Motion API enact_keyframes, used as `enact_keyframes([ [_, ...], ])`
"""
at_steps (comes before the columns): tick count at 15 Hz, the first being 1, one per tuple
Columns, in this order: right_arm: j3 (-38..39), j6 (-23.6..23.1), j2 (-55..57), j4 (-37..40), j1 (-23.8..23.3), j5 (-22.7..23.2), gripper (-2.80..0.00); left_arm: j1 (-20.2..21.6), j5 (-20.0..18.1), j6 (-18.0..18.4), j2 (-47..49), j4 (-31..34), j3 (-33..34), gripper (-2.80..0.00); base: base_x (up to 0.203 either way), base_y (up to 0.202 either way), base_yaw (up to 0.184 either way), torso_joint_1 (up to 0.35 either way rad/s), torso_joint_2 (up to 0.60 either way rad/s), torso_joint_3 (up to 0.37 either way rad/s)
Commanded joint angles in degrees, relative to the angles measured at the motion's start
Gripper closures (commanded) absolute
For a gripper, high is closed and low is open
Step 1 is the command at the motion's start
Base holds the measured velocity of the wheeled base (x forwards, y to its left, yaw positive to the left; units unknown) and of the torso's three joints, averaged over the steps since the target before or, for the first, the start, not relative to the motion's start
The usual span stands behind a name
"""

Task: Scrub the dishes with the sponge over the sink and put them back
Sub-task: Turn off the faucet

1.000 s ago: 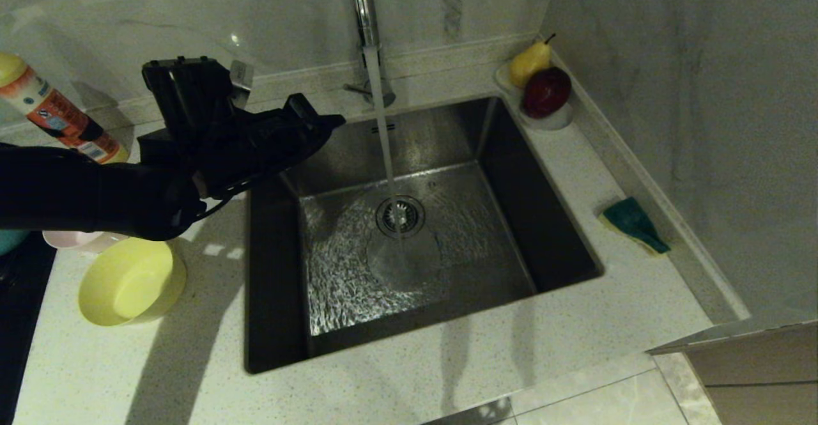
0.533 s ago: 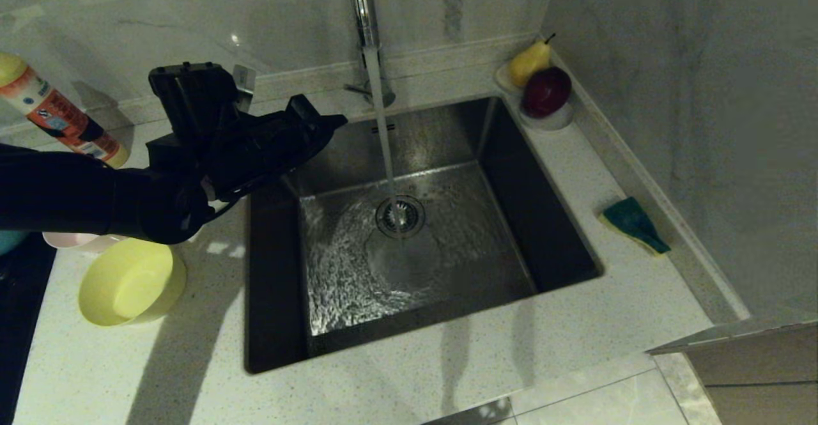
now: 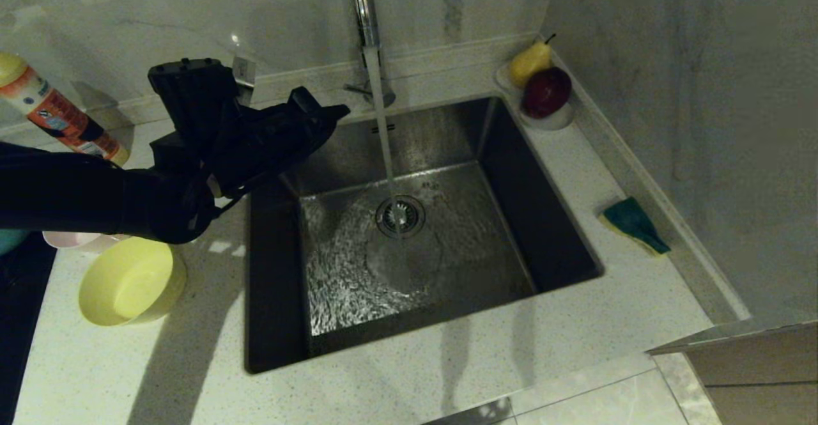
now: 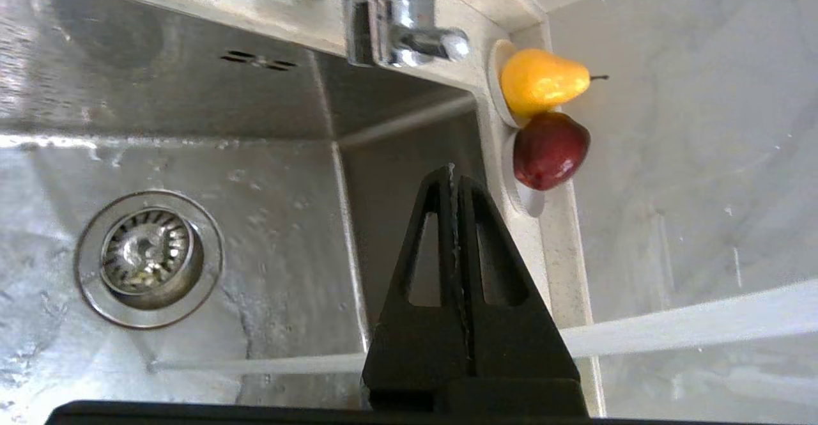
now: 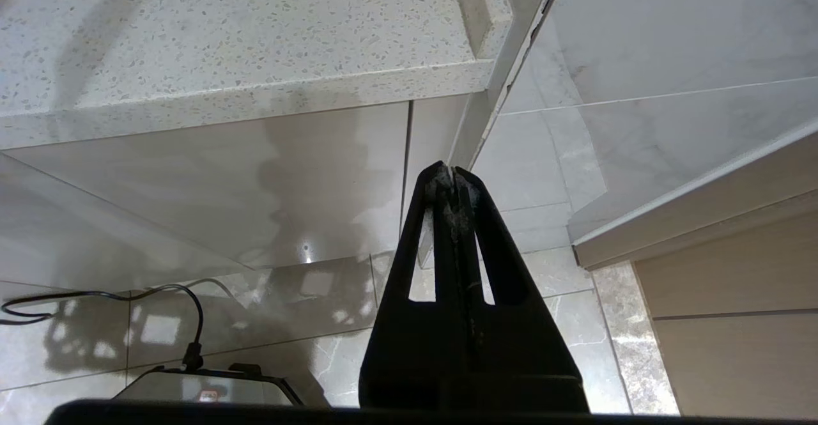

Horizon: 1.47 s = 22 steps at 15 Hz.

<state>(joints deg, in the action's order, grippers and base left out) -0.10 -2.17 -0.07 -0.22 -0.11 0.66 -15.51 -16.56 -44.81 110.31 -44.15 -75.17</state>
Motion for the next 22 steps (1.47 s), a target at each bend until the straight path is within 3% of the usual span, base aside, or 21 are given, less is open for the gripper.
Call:
enact_keyframes([
  [1,0.01,-0.03,0.07,-0.04,0.11,0.04,0.0,-0.05,-0.03,-0.28,0.96,-0.65,-0.82,0.0,0.0,0.0,0.0,0.0,0.0,0.0],
  [9,0.01,-0.03,0.07,-0.04,0.02,0.04,0.0,-0.02,0.4,-0.19,4.1,-1.66,-5.51,0.0,0.0,0.0,0.0,0.0,0.0,0.0],
  [16,0.01,-0.03,0.07,-0.04,0.03,0.04,0.0,-0.05,4.21,-0.1,8.3,-1.55,-11.17,0.0,0.0,0.0,0.0,0.0,0.0,0.0],
  [22,0.01,-0.03,0.07,-0.04,0.02,0.04,0.0,-0.05,4.41,-0.19,10.61,-1.44,-15.34,0.0,0.0,0.0,0.0,0.0,0.0,0.0],
])
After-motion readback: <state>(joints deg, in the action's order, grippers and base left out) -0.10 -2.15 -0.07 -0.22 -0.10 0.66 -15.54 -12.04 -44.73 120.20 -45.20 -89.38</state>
